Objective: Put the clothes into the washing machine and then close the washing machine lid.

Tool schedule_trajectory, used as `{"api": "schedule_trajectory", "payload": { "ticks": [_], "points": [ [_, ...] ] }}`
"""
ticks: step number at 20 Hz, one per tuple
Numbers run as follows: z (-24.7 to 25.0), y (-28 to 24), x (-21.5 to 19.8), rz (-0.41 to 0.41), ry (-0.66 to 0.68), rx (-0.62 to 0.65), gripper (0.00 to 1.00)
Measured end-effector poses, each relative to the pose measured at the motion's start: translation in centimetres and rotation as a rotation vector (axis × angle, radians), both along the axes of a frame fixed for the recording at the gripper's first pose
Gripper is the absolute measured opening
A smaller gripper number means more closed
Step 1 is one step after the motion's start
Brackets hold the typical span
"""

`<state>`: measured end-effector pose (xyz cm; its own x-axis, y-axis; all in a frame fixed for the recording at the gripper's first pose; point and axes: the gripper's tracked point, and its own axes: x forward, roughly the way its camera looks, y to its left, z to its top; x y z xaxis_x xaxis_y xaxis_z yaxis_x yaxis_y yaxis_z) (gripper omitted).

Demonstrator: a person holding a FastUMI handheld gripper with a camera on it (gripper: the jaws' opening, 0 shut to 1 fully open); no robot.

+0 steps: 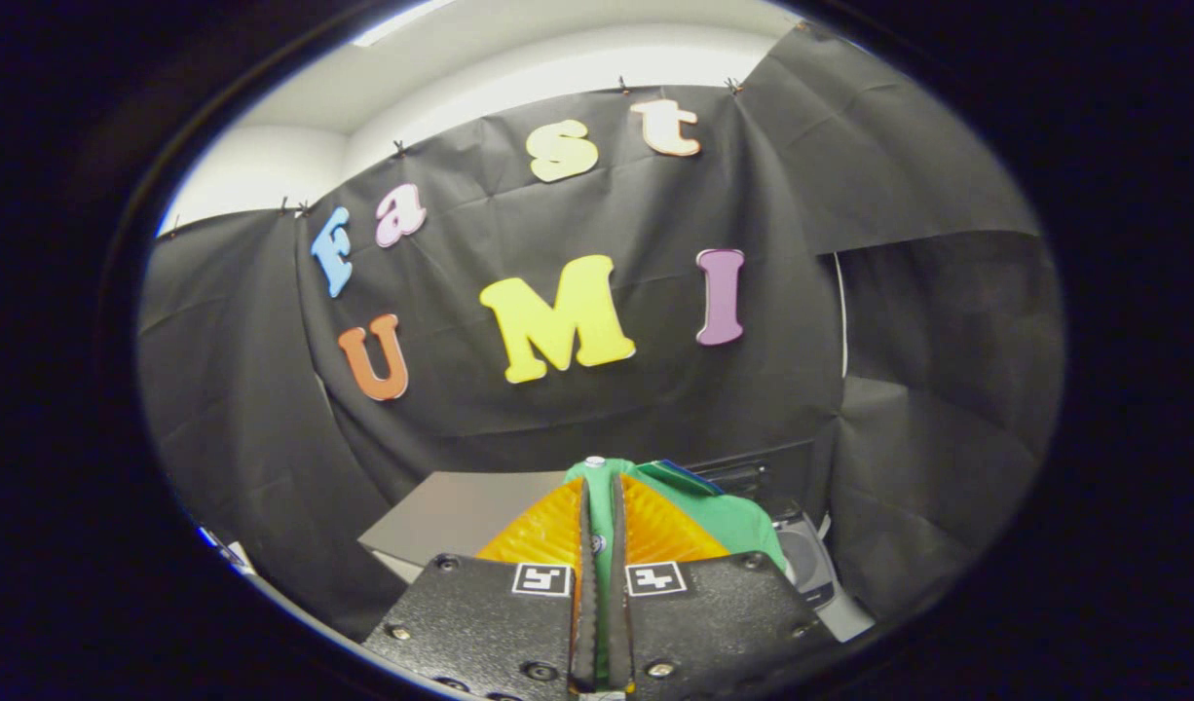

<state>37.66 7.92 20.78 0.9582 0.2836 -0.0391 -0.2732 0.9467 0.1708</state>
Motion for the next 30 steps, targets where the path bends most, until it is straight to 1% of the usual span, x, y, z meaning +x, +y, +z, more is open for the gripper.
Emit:
{"api": "schedule_trajectory", "payload": {
  "ticks": [5,8,11,15,21,27,30],
  "points": [
    [-2.0,-4.7,6.8,0.022,0.047,-0.014,0.08],
    [-4.6,-6.3,11.2,0.051,0.109,-0.024,0.08],
    [-7.9,-7.0,15.7,0.063,0.167,-0.046,0.08],
    [-13.1,-7.5,20.3,0.076,0.255,-0.110,0.08],
    [-21.0,-7.5,24.1,0.081,0.394,-0.165,0.08],
    [-27.6,-6.9,26.4,0.063,0.493,-0.215,0.08],
    [-30.3,-6.9,26.9,0.050,0.535,-0.246,0.08]
  ]
}}
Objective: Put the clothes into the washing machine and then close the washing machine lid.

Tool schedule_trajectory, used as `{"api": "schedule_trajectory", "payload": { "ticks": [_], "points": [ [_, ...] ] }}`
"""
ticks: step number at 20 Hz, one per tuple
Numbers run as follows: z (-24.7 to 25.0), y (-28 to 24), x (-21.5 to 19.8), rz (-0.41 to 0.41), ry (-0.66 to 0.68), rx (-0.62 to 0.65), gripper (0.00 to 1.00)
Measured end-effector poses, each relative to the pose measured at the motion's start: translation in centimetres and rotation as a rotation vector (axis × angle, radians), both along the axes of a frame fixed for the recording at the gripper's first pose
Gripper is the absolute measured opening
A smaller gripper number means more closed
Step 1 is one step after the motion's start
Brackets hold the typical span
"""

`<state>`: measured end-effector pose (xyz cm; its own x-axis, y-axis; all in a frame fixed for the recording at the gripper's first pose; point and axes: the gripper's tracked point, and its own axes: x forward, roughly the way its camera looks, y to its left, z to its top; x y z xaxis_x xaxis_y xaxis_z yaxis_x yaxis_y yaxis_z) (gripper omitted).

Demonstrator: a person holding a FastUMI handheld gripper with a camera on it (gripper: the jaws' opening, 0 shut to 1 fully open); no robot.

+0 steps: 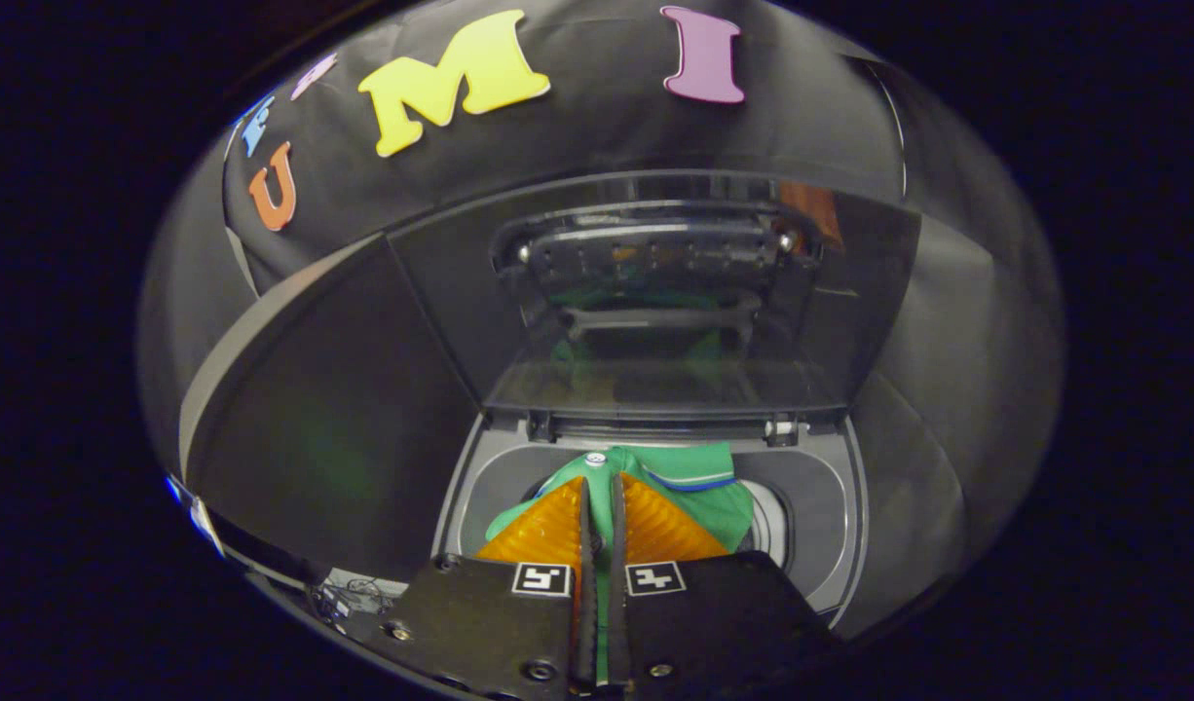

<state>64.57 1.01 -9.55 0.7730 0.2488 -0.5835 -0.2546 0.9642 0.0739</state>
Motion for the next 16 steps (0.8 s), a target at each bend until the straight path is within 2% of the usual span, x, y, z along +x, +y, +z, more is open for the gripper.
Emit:
{"api": "schedule_trajectory", "payload": {
  "ticks": [11,16],
  "points": [
    [-11.1,-3.3,0.0,-0.190,0.313,-0.048,0.08],
    [-13.7,-3.5,-1.1,-0.201,0.410,-0.051,0.08]
  ]
}}
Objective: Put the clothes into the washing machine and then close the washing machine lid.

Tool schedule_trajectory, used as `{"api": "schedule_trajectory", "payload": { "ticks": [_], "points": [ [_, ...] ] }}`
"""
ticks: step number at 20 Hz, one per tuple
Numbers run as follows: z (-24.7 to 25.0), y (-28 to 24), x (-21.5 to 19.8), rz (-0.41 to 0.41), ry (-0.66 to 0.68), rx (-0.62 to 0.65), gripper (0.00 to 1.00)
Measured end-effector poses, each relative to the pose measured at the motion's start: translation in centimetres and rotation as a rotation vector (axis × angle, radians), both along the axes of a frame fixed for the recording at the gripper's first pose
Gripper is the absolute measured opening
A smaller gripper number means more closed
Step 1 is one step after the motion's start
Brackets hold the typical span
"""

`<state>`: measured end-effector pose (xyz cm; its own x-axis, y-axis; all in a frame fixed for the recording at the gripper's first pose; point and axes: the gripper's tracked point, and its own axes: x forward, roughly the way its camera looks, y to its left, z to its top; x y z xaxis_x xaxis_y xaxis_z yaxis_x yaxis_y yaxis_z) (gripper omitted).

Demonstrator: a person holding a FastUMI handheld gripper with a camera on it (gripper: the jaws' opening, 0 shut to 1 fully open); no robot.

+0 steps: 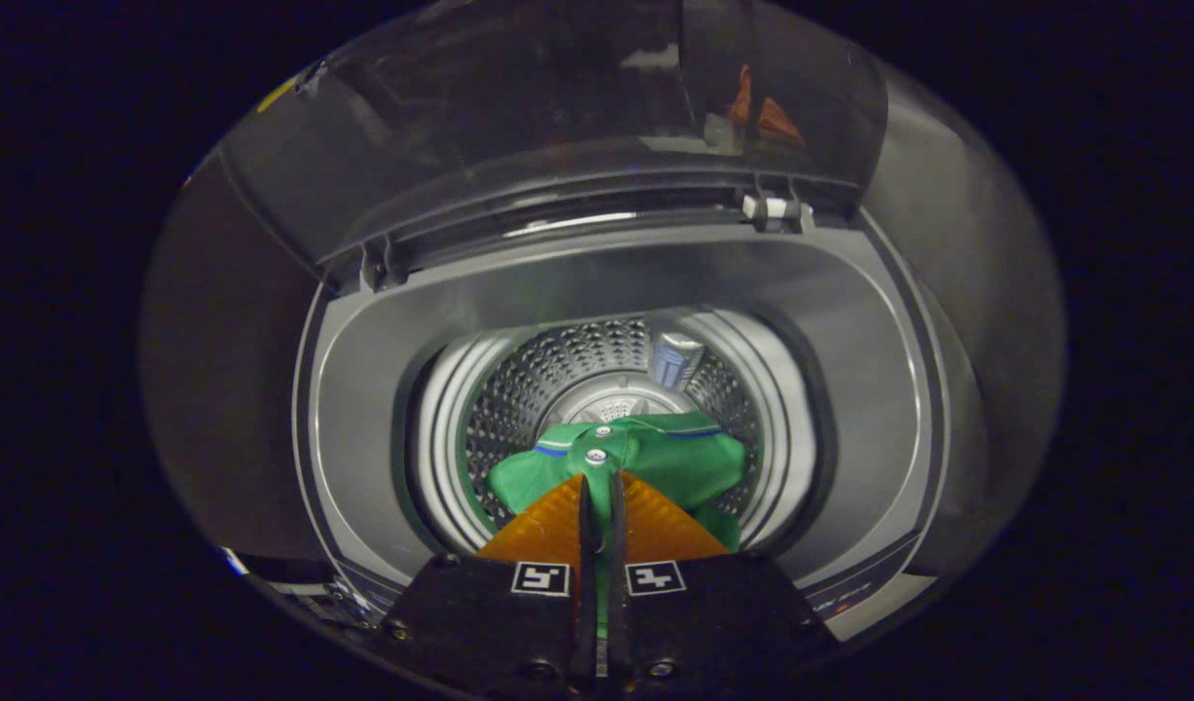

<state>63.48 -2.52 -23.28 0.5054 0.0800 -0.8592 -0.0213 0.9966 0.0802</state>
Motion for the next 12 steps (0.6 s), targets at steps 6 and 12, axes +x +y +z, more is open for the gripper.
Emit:
{"api": "schedule_trajectory", "payload": {
  "ticks": [6,12],
  "points": [
    [-1.31,0.16,-0.76,-0.001,0.040,0.000,0.12],
    [-1.15,0.14,-1.30,0.032,0.003,-0.020,0.36]
  ]
}}
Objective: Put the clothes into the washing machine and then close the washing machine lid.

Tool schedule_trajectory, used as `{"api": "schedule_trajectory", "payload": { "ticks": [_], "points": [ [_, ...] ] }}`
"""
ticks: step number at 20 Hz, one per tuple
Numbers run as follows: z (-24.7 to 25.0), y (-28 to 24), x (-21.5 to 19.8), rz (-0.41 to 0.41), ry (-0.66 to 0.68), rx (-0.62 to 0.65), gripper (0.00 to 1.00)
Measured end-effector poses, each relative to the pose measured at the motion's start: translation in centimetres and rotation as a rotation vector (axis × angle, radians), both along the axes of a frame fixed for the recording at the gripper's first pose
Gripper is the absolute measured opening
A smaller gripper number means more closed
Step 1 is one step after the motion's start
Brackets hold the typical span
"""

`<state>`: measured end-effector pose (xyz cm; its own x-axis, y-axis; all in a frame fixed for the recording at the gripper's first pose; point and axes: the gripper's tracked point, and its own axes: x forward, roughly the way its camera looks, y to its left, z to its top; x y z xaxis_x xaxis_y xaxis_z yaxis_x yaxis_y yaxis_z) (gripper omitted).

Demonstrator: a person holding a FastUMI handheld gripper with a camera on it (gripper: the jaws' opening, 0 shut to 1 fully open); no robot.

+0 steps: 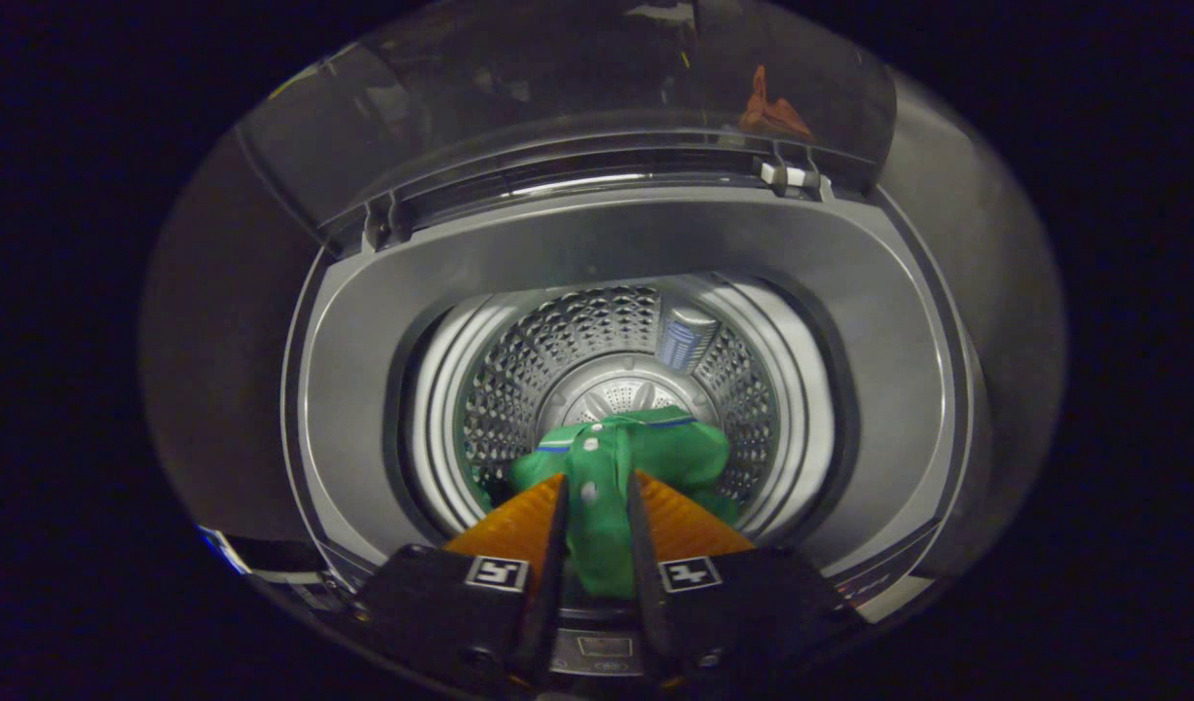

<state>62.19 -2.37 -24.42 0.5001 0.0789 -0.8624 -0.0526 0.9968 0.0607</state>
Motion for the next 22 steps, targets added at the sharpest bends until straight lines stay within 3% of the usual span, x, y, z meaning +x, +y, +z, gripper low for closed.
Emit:
{"api": "schedule_trajectory", "payload": {
  "ticks": [4,12,22],
  "points": [
    [0.6,-0.4,0.1,0.004,-0.061,-0.032,0.68],
    [4.5,-0.5,-0.2,0.067,-0.242,-0.071,0.68],
    [17.3,0.2,0.2,0.153,-0.576,-0.162,0.68]
  ]
}}
